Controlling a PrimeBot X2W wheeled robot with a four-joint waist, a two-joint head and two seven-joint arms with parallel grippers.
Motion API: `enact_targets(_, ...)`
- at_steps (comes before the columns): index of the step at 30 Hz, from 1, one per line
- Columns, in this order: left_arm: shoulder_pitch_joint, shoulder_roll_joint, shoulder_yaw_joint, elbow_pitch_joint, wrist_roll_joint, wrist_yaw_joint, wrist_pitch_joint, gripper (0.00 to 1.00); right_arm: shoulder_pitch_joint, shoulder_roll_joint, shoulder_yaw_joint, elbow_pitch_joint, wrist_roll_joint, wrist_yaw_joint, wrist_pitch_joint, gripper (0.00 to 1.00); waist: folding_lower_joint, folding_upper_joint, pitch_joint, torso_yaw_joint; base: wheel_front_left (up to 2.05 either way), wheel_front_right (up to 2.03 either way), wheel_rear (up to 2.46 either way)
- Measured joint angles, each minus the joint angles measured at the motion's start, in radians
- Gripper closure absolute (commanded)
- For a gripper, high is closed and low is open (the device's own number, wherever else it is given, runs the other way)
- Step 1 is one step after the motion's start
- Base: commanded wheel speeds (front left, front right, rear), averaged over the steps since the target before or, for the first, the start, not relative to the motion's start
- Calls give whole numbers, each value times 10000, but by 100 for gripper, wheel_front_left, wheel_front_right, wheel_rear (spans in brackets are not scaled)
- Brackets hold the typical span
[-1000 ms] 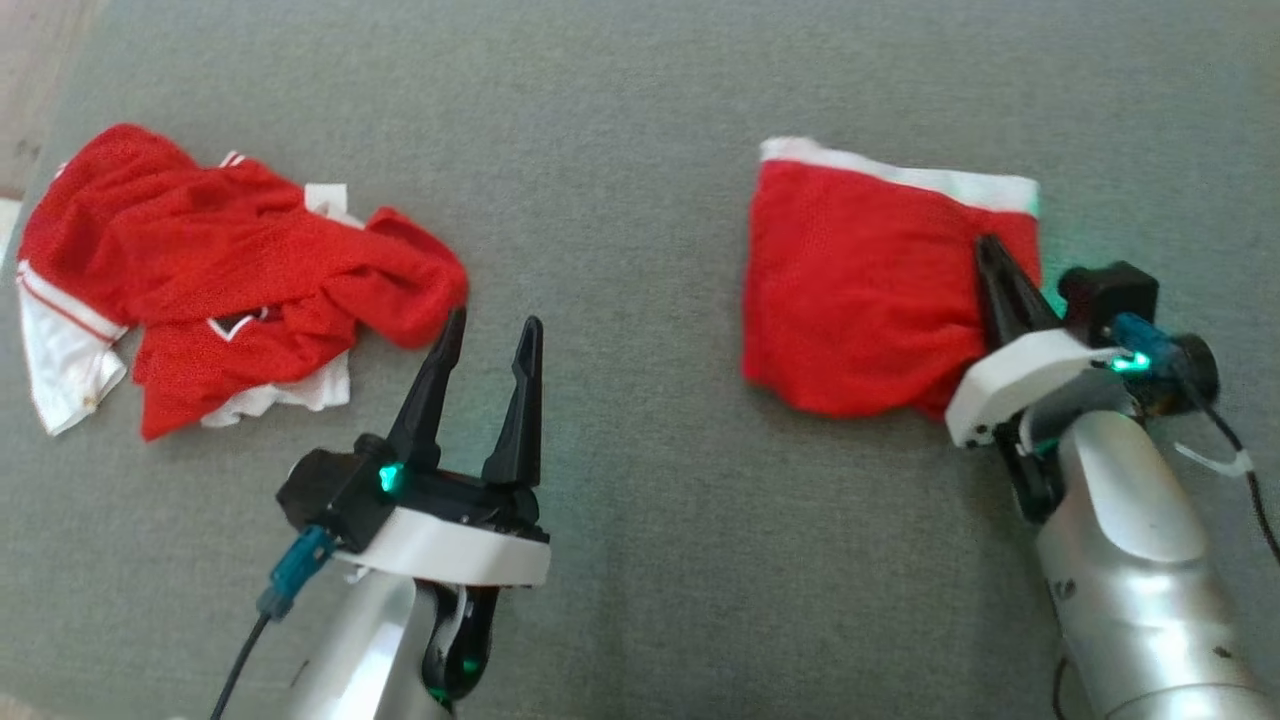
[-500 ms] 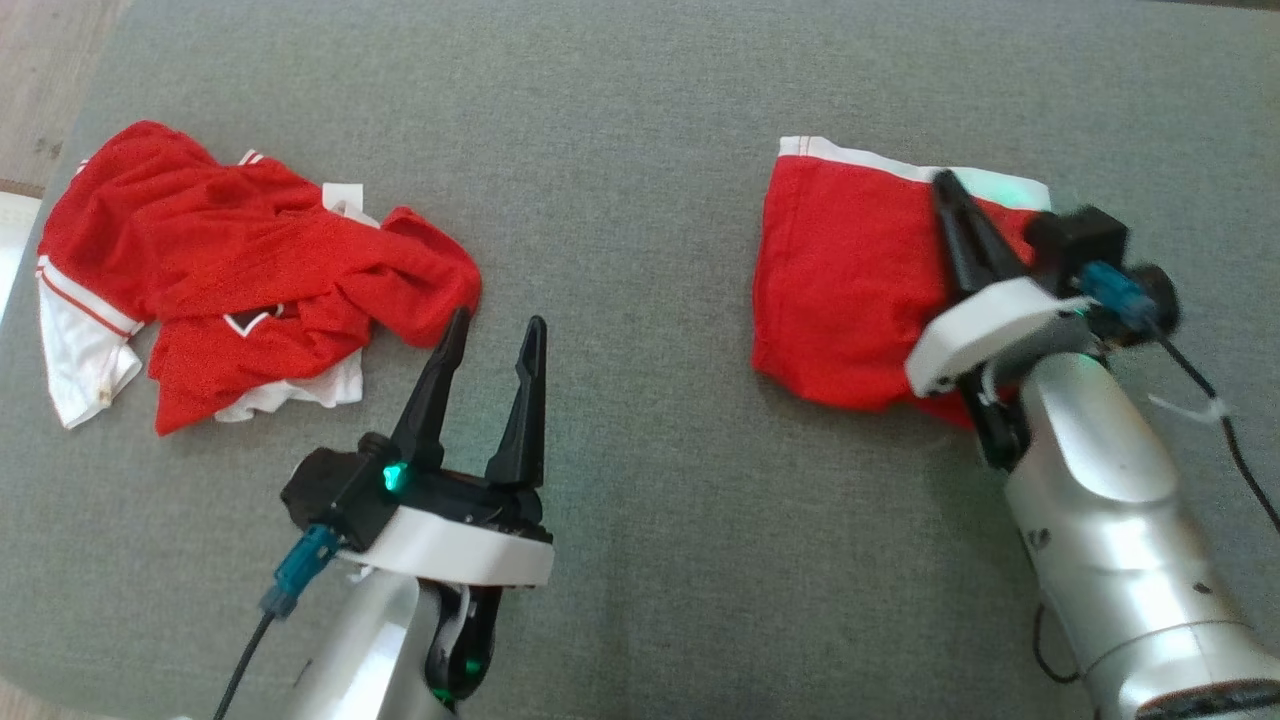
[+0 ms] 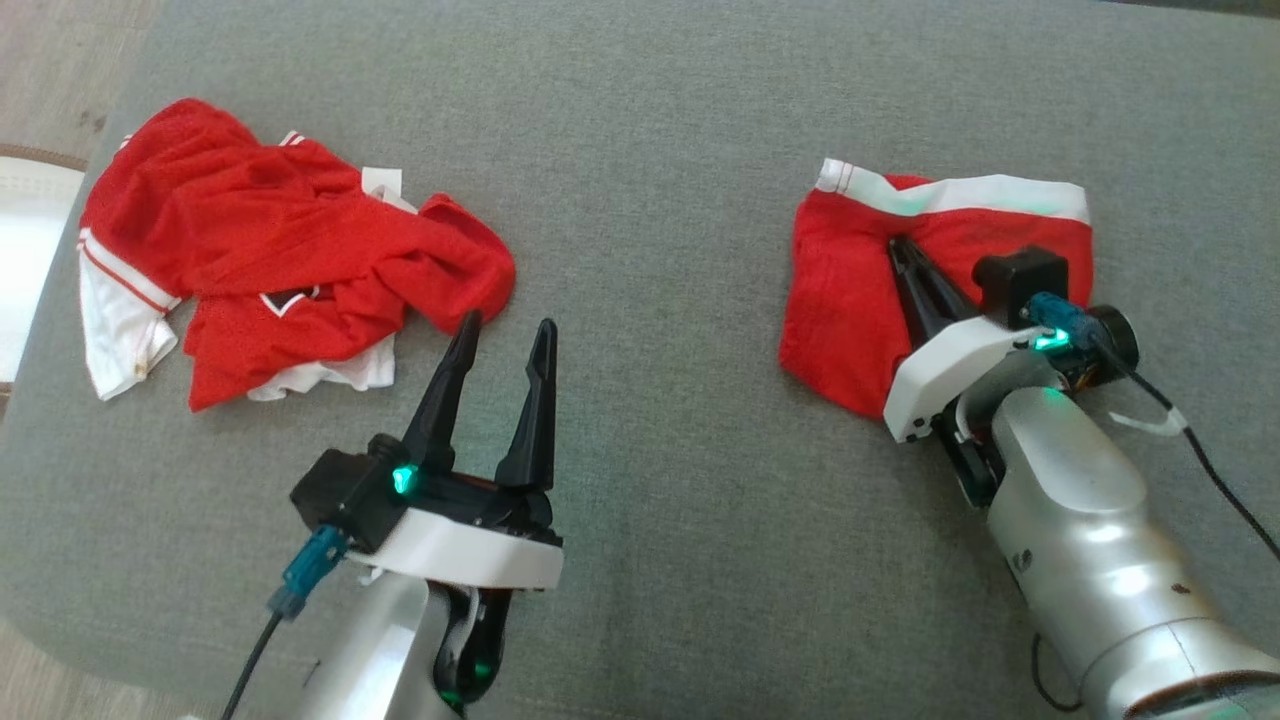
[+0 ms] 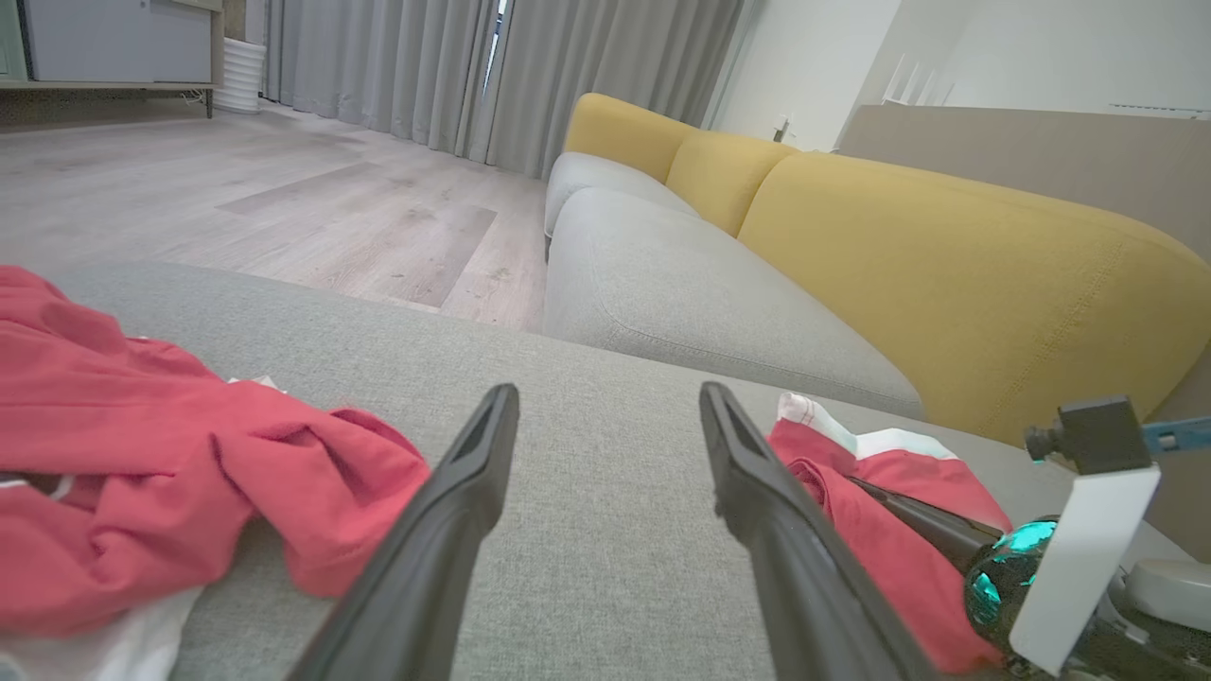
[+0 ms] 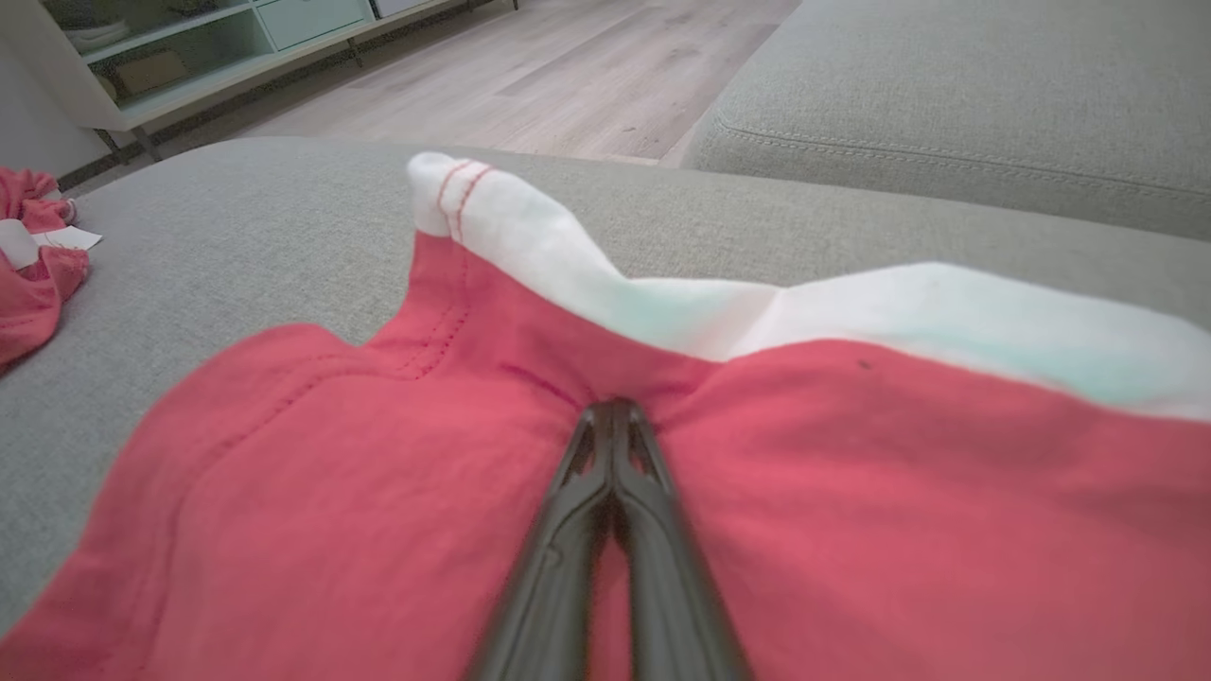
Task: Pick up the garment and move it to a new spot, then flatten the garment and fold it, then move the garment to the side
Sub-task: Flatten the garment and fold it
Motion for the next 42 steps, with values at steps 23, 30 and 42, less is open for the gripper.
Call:
enact_targets(23,51,2,336,-10,6,48,0,0,527,-19,1914,-792,1879,0,-15,100,0,0,-392,-188,0,0,0)
enact_targets(30,303,8,614,-297,558,-40,0,0,670,-21,291,-2437,953,0,-15,100,0,0,-705,-836,0,0,0)
enact_targets(42,643,2,1329,-581,644,-102,0,0,3869,48,-1994,-6128,-261,0,-44,0,-1,0,-1384,-2253,0,0,0)
